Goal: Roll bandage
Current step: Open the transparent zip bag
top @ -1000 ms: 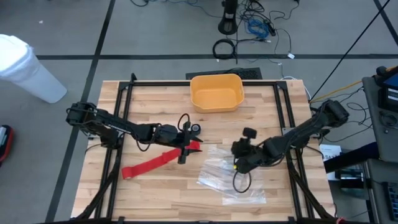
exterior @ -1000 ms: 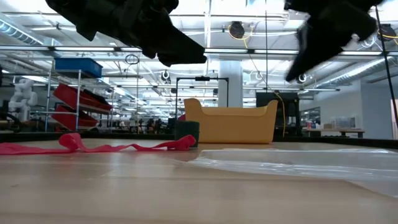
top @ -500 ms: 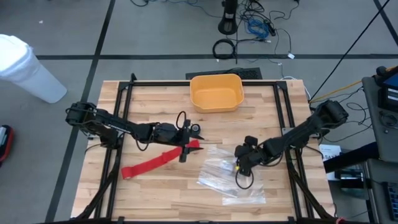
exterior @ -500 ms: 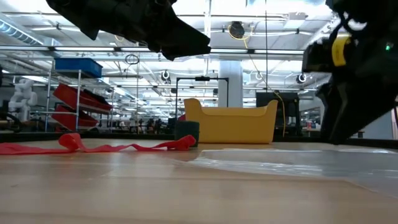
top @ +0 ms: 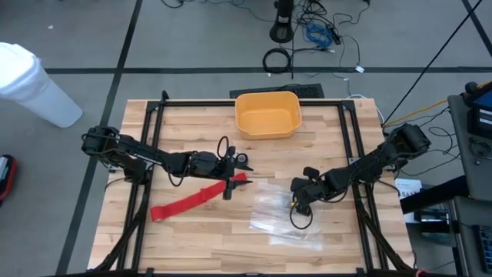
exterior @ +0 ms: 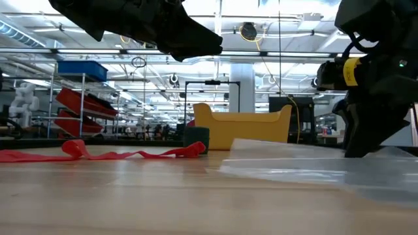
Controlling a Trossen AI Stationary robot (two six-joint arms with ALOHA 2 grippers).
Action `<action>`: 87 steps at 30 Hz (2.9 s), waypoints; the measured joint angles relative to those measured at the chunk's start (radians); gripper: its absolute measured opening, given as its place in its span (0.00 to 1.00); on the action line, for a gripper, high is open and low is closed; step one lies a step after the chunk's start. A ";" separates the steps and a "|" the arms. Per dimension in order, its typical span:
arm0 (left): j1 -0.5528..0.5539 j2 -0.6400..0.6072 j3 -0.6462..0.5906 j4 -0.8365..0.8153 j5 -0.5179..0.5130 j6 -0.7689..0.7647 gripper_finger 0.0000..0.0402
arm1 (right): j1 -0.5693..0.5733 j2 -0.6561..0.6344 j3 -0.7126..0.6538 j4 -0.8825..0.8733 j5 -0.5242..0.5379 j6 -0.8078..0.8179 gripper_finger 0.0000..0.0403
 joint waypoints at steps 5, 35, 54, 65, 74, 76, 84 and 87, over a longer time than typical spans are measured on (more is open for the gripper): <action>0.000 -0.001 0.000 0.009 -0.011 0.000 0.50 | 0.026 0.000 0.089 -0.082 0.014 -0.105 0.02; -0.014 -0.001 0.085 0.005 -0.022 0.033 0.50 | 0.166 0.254 0.338 -0.107 1.327 -1.082 0.00; 0.000 -0.001 0.105 -0.144 -0.079 0.021 0.50 | 0.142 0.280 0.338 0.104 1.330 -1.286 0.00; 0.027 -0.001 0.105 -0.206 -0.079 -0.002 0.34 | 0.135 0.279 0.405 0.184 1.330 -1.318 0.00; 0.026 -0.001 0.105 -0.206 -0.036 0.020 0.03 | 0.135 0.279 0.476 0.183 1.328 -1.317 0.01; 0.026 -0.001 0.104 -0.205 -0.014 0.032 0.02 | 0.135 0.279 0.477 0.183 1.327 -1.317 0.01; 0.019 0.000 0.104 -0.193 0.012 0.059 0.03 | 0.135 0.279 0.477 0.181 1.329 -1.292 0.00; 0.016 0.000 0.103 -0.168 0.014 0.059 0.06 | 0.135 0.279 0.477 0.180 1.332 -1.290 0.00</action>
